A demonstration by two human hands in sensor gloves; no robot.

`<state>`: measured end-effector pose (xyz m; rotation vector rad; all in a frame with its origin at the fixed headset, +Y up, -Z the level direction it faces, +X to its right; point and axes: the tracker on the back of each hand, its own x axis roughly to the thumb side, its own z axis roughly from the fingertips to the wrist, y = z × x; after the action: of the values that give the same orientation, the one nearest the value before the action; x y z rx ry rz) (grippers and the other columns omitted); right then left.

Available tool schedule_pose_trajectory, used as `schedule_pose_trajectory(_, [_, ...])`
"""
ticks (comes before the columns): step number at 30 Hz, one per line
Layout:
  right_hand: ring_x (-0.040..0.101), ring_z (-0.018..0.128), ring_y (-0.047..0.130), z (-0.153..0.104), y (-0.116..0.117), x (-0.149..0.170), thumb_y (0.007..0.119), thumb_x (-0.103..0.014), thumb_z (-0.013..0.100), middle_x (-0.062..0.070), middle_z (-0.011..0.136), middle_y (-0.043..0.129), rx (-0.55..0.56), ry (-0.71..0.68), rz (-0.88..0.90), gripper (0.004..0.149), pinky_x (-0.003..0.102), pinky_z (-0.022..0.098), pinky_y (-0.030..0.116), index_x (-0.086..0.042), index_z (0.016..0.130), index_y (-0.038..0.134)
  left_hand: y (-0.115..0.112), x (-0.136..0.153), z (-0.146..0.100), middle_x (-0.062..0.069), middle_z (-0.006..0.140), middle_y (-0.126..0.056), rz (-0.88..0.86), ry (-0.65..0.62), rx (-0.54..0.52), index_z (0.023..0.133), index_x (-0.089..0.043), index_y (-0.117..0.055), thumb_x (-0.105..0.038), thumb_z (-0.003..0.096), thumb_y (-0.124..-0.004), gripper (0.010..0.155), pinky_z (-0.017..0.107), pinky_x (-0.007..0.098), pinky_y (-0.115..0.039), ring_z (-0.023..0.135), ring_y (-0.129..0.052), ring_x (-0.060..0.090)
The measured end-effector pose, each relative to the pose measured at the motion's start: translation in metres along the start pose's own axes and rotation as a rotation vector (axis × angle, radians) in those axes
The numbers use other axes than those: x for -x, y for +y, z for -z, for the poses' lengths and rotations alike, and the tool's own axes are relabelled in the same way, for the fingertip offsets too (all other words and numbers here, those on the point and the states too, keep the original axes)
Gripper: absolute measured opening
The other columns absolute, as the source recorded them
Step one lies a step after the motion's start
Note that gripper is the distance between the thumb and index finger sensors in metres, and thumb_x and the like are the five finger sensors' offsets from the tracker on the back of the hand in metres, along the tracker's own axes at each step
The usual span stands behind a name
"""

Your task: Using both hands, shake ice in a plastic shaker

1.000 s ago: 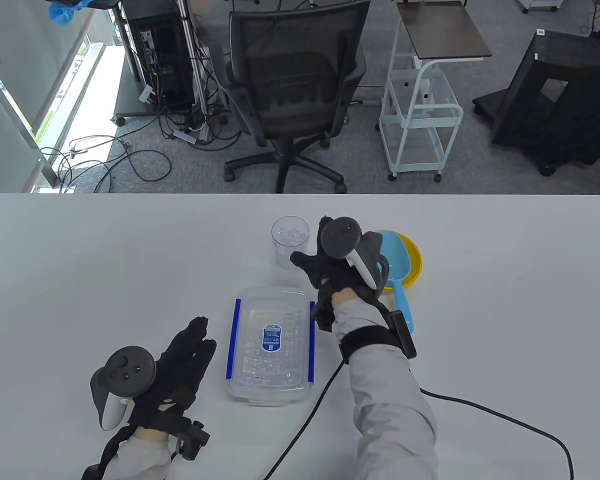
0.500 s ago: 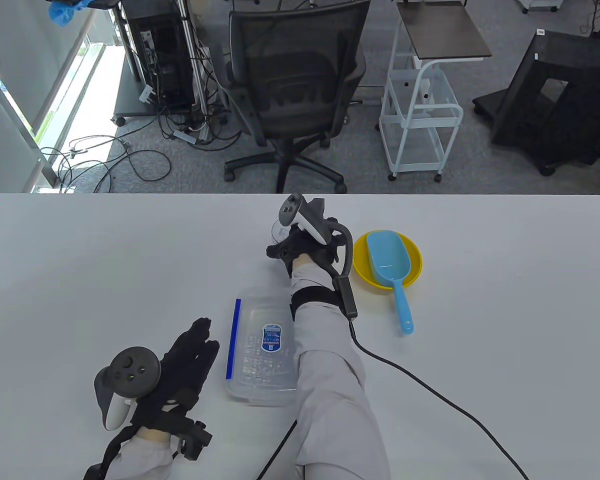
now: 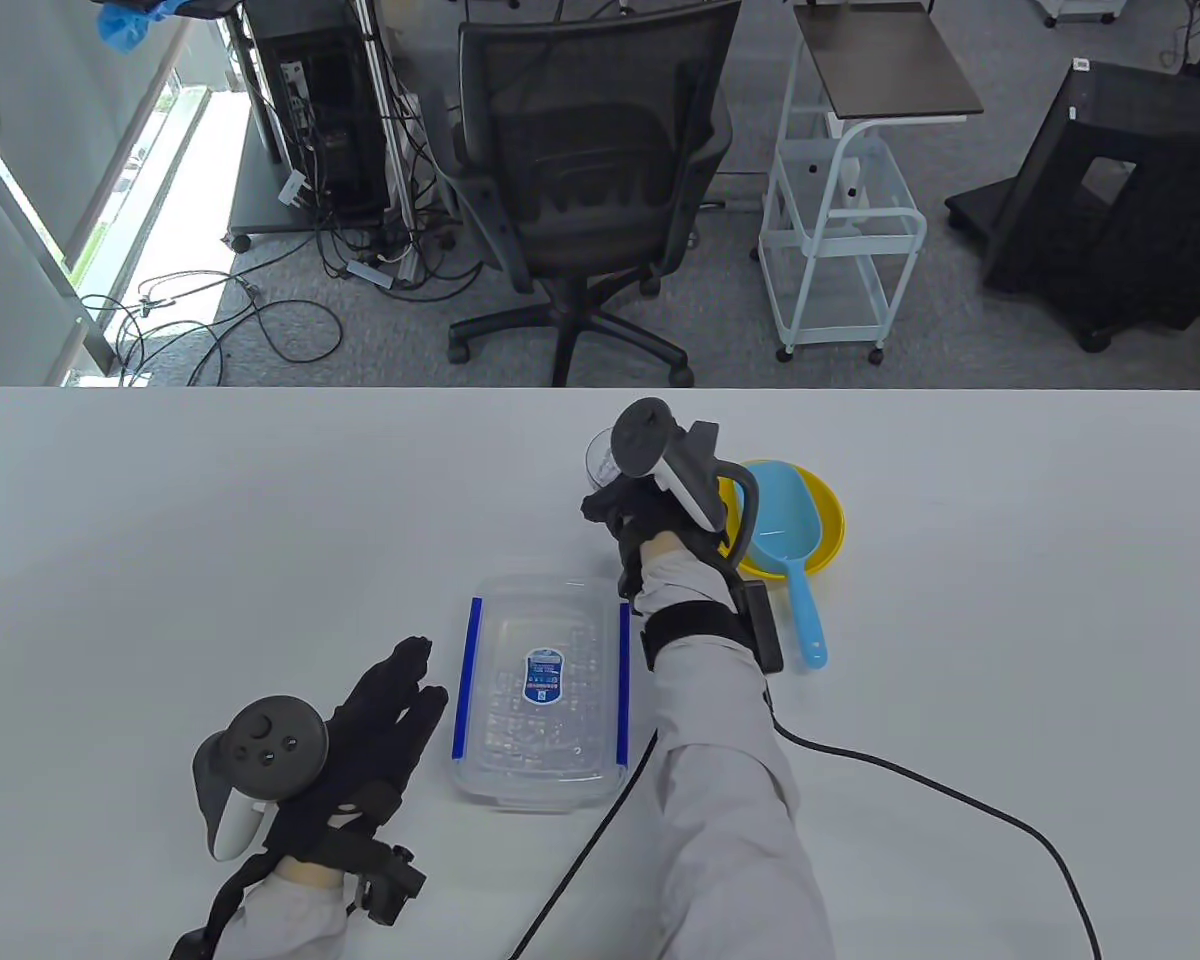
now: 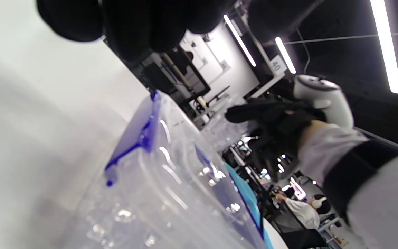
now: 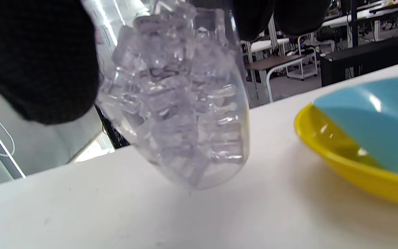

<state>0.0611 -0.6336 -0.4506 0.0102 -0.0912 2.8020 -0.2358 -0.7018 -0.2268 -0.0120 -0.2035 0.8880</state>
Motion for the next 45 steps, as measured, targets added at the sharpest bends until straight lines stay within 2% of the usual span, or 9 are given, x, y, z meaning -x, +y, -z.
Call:
schedule_pose_trajectory(5, [0.052, 0.091, 0.068, -0.055, -0.044, 0.011, 0.106, -0.048, 0.028, 0.028, 0.102, 0.057, 0.18, -0.136, 0.011, 0.104, 0.07, 0.065, 0.063, -0.019, 0.107, 0.044, 0.015, -0.023, -0.009, 0.032, 0.111, -0.067, 0.052, -0.064, -0.067, 0.118, -0.005, -0.055, -0.043, 0.0693, -0.069, 0.063, 0.064, 0.066, -0.073, 0.093, -0.076, 0.05])
schedule_pose_trajectory(8, [0.052, 0.088, 0.072, -0.085, -0.053, 0.014, 0.103, -0.054, 0.028, 0.028, 0.1, 0.062, 0.279, -0.181, -0.008, 0.103, 0.068, 0.063, 0.066, -0.02, 0.106, 0.046, 0.027, -0.043, -0.015, 0.031, 0.112, -0.068, 0.035, -0.128, -0.1, 0.118, -0.007, -0.056, -0.041, 0.0694, -0.069, 0.061, 0.064, 0.064, -0.074, 0.093, -0.077, 0.049])
schedule_pose_trajectory(14, [0.052, 0.087, 0.071, -0.151, -0.045, 0.025, 0.099, -0.059, 0.031, 0.029, 0.099, 0.06, 0.396, -0.235, 0.026, 0.102, 0.068, 0.061, 0.066, -0.017, 0.107, 0.044, 0.076, -0.069, -0.028, 0.031, 0.113, -0.067, 0.067, -0.126, -0.153, 0.118, -0.01, -0.06, -0.037, 0.069, -0.071, 0.057, 0.064, 0.066, -0.073, 0.094, -0.076, 0.05])
schedule_pose_trajectory(20, [0.053, 0.086, 0.072, -0.191, -0.021, 0.039, 0.098, -0.059, 0.032, 0.03, 0.098, 0.061, 0.458, -0.204, 0.045, 0.103, 0.068, 0.06, 0.067, -0.014, 0.107, 0.044, 0.105, -0.042, -0.036, 0.03, 0.113, -0.068, 0.226, 0.081, -0.191, 0.115, -0.012, -0.065, -0.025, 0.0656, -0.075, 0.052, 0.064, 0.069, -0.071, 0.096, -0.074, 0.051])
schedule_pose_trajectory(25, [0.054, 0.086, 0.07, -0.193, -0.014, 0.043, 0.099, -0.057, 0.032, 0.031, 0.099, 0.06, 0.449, -0.209, 0.025, 0.103, 0.068, 0.06, 0.065, -0.014, 0.107, 0.044, 0.083, -0.01, -0.031, 0.03, 0.113, -0.068, 0.376, 0.25, -0.028, 0.115, -0.012, -0.066, -0.027, 0.065, -0.079, 0.054, 0.064, 0.07, -0.07, 0.096, -0.075, 0.051])
schedule_pose_trajectory(33, [0.054, 0.087, 0.07, -0.194, 0.002, 0.048, 0.1, -0.056, 0.032, 0.03, 0.099, 0.06, 0.387, -0.24, -0.022, 0.103, 0.068, 0.06, 0.065, -0.014, 0.107, 0.043, 0.021, 0.022, -0.016, 0.033, 0.113, -0.065, 0.756, 0.488, 0.249, 0.122, -0.009, -0.053, -0.048, 0.0618, -0.085, 0.078, 0.063, 0.064, -0.074, 0.092, -0.077, 0.049])
schedule_pose_trajectory(39, [0.055, 0.087, 0.069, -0.192, 0.007, 0.045, 0.1, -0.056, 0.032, 0.03, 0.1, 0.06, 0.362, -0.257, -0.033, 0.104, 0.068, 0.06, 0.065, -0.013, 0.107, 0.043, 0.01, 0.032, -0.014, 0.027, 0.108, -0.072, 0.783, 0.476, 0.184, 0.118, -0.011, -0.061, -0.043, 0.0604, -0.087, 0.071, 0.061, 0.058, -0.078, 0.084, -0.084, 0.041])
schedule_pose_trajectory(43, [0.055, 0.087, 0.069, -0.193, 0.006, 0.041, 0.099, -0.056, 0.032, 0.03, 0.1, 0.06, 0.366, -0.28, -0.037, 0.105, 0.068, 0.06, 0.065, -0.011, 0.107, 0.041, 0.018, 0.033, -0.011, 0.027, 0.109, -0.072, 0.726, 0.458, 0.162, 0.115, -0.012, -0.065, -0.036, 0.0591, -0.089, 0.065, 0.062, 0.059, -0.078, 0.084, -0.083, 0.042])
schedule_pose_trajectory(45, [0.054, 0.087, 0.069, -0.195, 0.004, 0.038, 0.099, -0.056, 0.032, 0.03, 0.1, 0.059, 0.381, -0.295, -0.04, 0.106, 0.068, 0.06, 0.065, -0.009, 0.107, 0.04, 0.026, 0.024, -0.009, 0.029, 0.11, -0.069, 0.691, 0.411, 0.076, 0.115, -0.012, -0.065, -0.033, 0.0589, -0.089, 0.064, 0.064, 0.062, -0.076, 0.086, -0.082, 0.043])
